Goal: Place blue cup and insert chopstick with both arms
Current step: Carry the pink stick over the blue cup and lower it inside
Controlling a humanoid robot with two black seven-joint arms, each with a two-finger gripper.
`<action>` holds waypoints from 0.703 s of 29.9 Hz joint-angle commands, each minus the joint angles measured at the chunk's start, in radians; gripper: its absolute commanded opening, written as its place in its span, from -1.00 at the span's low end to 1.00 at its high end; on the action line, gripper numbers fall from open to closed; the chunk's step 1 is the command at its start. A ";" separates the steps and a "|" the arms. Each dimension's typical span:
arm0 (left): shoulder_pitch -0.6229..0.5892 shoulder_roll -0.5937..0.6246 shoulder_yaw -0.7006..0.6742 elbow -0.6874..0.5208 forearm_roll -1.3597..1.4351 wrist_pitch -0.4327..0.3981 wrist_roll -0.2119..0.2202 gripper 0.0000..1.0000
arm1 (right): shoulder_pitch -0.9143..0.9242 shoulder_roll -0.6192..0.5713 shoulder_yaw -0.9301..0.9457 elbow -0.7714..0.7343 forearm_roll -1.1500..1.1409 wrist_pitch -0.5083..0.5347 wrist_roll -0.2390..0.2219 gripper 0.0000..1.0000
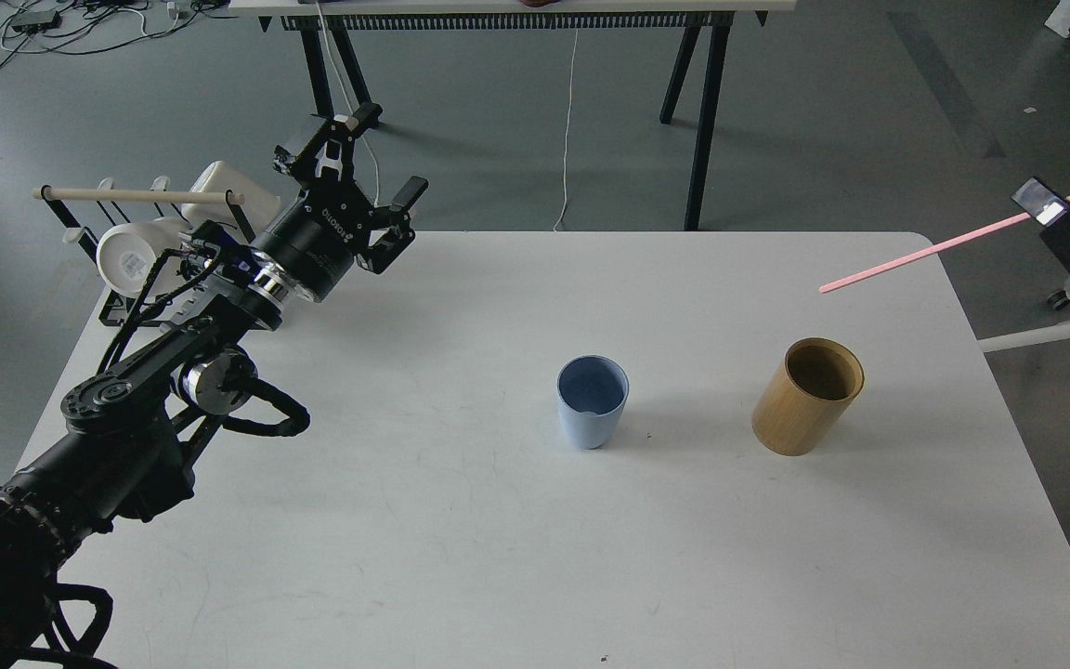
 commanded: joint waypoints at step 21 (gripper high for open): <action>0.023 -0.040 0.004 0.034 0.001 0.000 0.000 0.94 | 0.563 0.560 -0.581 -0.269 -0.149 0.000 0.000 -0.97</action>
